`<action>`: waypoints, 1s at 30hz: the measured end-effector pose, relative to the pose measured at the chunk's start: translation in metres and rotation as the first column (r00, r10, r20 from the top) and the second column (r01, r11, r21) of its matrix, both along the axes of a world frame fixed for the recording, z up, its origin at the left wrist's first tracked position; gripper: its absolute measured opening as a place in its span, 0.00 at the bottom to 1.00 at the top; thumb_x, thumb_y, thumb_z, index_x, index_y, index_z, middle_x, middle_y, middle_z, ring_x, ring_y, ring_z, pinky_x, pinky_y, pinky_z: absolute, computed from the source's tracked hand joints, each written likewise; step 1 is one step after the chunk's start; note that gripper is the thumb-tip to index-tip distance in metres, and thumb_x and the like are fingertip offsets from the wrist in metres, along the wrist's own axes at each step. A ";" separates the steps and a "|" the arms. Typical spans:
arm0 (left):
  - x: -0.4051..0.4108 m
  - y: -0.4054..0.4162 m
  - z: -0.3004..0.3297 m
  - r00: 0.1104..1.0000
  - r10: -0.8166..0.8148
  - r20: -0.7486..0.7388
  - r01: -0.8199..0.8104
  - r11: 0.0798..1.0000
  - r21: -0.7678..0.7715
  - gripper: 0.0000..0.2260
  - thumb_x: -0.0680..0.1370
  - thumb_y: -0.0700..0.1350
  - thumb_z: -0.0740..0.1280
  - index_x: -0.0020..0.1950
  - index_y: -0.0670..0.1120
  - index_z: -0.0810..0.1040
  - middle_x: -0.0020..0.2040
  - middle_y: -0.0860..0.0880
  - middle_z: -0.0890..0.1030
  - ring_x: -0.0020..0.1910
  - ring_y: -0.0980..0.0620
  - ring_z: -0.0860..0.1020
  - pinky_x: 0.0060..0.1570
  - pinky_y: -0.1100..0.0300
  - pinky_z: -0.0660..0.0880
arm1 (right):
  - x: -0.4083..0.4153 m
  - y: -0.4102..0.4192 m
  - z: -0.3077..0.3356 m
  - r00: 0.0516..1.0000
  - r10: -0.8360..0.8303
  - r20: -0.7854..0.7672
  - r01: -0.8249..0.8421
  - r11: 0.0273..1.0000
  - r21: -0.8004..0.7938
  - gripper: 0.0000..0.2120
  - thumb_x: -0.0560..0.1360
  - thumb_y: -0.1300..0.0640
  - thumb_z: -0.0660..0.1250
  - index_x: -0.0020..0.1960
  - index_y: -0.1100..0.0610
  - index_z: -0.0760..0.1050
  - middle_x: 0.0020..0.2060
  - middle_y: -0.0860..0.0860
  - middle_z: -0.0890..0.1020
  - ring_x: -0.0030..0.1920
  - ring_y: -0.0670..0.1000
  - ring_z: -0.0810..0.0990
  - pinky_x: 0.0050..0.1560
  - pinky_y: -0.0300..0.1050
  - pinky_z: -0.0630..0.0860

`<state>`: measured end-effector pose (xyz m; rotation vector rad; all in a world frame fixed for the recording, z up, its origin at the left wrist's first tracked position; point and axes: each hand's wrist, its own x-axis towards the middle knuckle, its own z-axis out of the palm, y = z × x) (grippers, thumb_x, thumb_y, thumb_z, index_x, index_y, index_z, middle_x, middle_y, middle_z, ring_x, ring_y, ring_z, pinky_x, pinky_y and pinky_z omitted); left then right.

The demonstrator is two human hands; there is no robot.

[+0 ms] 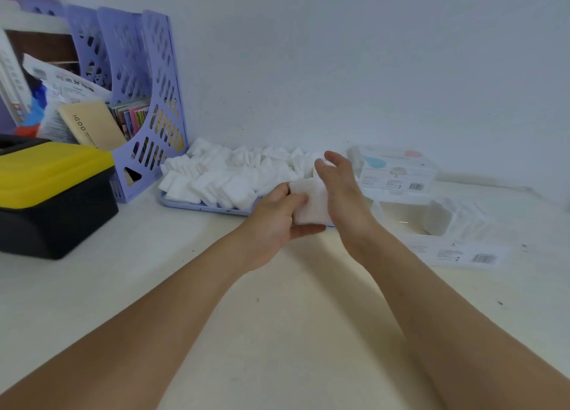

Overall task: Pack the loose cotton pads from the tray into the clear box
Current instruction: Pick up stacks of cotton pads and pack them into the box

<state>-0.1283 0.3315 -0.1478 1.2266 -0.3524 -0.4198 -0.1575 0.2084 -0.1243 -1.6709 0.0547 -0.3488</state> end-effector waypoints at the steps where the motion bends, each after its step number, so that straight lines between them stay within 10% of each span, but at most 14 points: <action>1: -0.002 -0.003 -0.001 0.997 -0.057 0.042 0.056 0.998 0.023 0.17 0.84 0.42 0.57 0.72 0.45 0.71 0.68 0.42 0.78 0.65 0.42 0.79 0.60 0.43 0.79 | -0.001 0.004 -0.003 1.000 0.003 -0.012 -0.003 1.000 -0.026 0.24 0.83 0.41 0.56 0.78 0.43 0.59 0.70 0.46 0.70 0.60 0.41 0.74 0.56 0.37 0.71; 6: -0.003 -0.010 -0.004 0.989 -0.089 0.115 0.078 0.992 0.097 0.23 0.79 0.44 0.60 0.75 0.48 0.67 0.68 0.43 0.78 0.66 0.43 0.78 0.65 0.40 0.75 | -0.002 0.004 -0.004 1.000 0.026 -0.017 -0.026 0.999 -0.021 0.29 0.82 0.36 0.53 0.80 0.43 0.54 0.71 0.45 0.69 0.67 0.46 0.72 0.54 0.37 0.71; 16: -0.003 -0.004 0.024 0.939 0.045 0.340 -0.131 0.963 0.234 0.24 0.76 0.36 0.73 0.70 0.48 0.71 0.58 0.47 0.84 0.56 0.49 0.83 0.56 0.53 0.81 | -0.030 -0.054 0.043 0.982 0.165 -0.096 -0.184 0.950 -0.252 0.11 0.73 0.62 0.76 0.53 0.64 0.82 0.47 0.57 0.87 0.47 0.53 0.87 0.46 0.47 0.84; 20: -0.007 -0.043 0.036 0.862 0.082 0.501 -0.237 0.938 0.253 0.21 0.76 0.42 0.75 0.67 0.48 0.74 0.57 0.51 0.82 0.54 0.55 0.83 0.51 0.60 0.80 | -0.033 -0.099 0.057 0.980 -0.151 -0.131 0.110 0.955 -0.276 0.13 0.72 0.59 0.77 0.47 0.68 0.81 0.45 0.61 0.86 0.40 0.54 0.87 0.40 0.47 0.84; 23: -0.008 -0.081 0.026 0.744 0.089 0.663 -0.398 0.855 0.333 0.16 0.76 0.51 0.74 0.62 0.51 0.77 0.59 0.56 0.79 0.55 0.58 0.78 0.51 0.69 0.74 | -0.033 -0.142 0.063 0.888 -0.439 -0.134 0.313 0.794 -0.521 0.17 0.69 0.53 0.79 0.46 0.65 0.81 0.44 0.59 0.85 0.38 0.53 0.82 0.39 0.46 0.78; 30: -0.010 -0.115 -0.015 0.486 -0.222 0.846 -0.485 0.736 0.472 0.16 0.72 0.66 0.68 0.41 0.53 0.78 0.44 0.59 0.77 0.51 0.54 0.71 0.46 0.65 0.68 | -0.017 -0.171 0.032 0.837 -0.512 -0.194 0.129 0.527 -0.840 0.18 0.62 0.48 0.81 0.38 0.57 0.75 0.32 0.50 0.79 0.35 0.52 0.79 0.32 0.42 0.69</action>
